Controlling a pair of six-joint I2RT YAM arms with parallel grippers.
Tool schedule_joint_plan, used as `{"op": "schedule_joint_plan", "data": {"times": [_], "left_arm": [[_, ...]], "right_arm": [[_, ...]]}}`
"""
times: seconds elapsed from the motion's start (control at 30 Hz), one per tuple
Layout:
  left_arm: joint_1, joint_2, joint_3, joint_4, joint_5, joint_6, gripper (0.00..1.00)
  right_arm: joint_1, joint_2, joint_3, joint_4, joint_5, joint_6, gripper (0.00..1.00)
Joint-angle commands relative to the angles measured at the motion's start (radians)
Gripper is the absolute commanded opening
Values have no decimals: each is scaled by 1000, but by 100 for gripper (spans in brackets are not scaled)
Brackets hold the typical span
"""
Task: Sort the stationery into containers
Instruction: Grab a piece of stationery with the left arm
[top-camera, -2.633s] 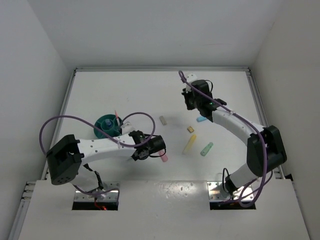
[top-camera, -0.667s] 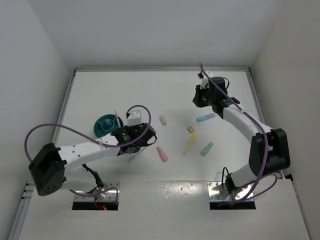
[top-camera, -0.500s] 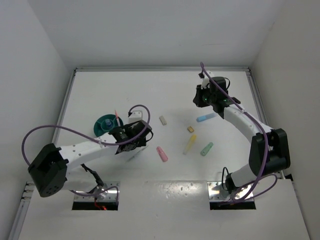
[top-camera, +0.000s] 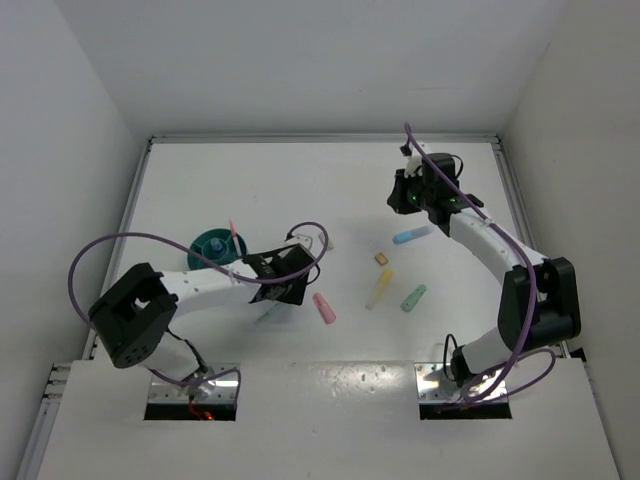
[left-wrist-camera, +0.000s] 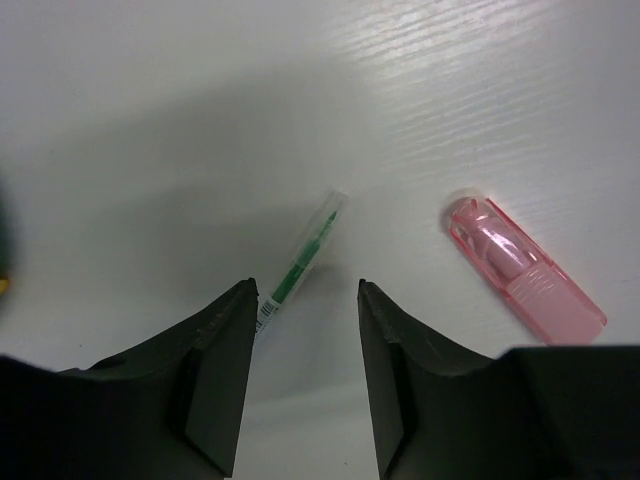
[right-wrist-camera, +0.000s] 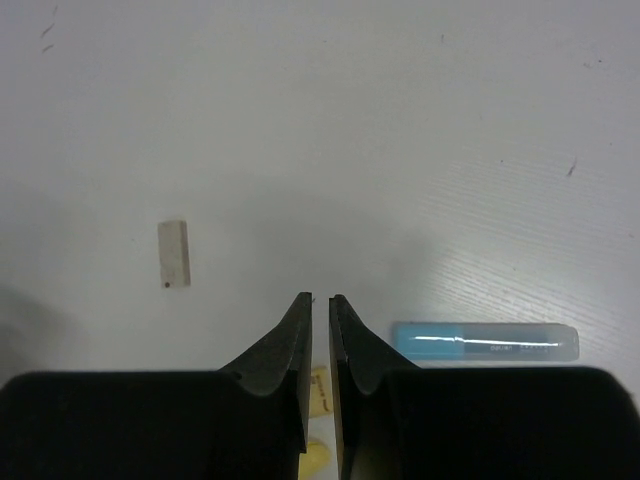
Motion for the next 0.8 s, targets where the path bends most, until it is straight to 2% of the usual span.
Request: {"op": "schedule_joint_plan", "data": {"times": [0.0,0.23,0.6,0.77], "left_arm": [[-7,27,29,38,34,44,50],[-7,89,38,38,34,57,48],[30,150,47,38,68,84,33],[39,159,47,38,87,95,16]], "right_arm": [[-14,-38,4,19,-21,16,12],[-14,-38,4,19,-30,16,12],[-33,-38,4,10,-39,25,12],[-42,-38,4,10,-57,25,12]]}}
